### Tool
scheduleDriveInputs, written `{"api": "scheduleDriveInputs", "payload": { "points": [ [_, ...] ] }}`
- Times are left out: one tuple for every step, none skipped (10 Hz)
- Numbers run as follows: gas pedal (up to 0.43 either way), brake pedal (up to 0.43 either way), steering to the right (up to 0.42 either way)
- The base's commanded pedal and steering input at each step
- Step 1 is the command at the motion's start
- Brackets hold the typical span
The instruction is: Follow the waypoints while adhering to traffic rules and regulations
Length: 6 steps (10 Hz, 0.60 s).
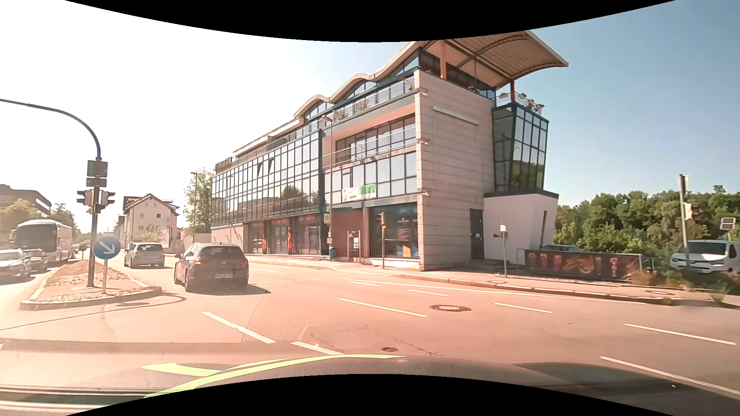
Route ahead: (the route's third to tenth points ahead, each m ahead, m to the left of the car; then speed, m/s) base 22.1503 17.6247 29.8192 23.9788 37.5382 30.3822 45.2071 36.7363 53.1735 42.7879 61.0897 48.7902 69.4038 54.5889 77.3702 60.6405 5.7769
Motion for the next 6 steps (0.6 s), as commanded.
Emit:
{"api": "scheduleDriveInputs", "payload": {
  "points": [
    [0.13,0.0,-0.237],
    [0.13,0.0,-0.237],
    [0.13,0.0,-0.237],
    [0.13,0.0,-0.237],
    [0.13,0.0,-0.234],
    [0.13,0.0,-0.229]
  ]
}}
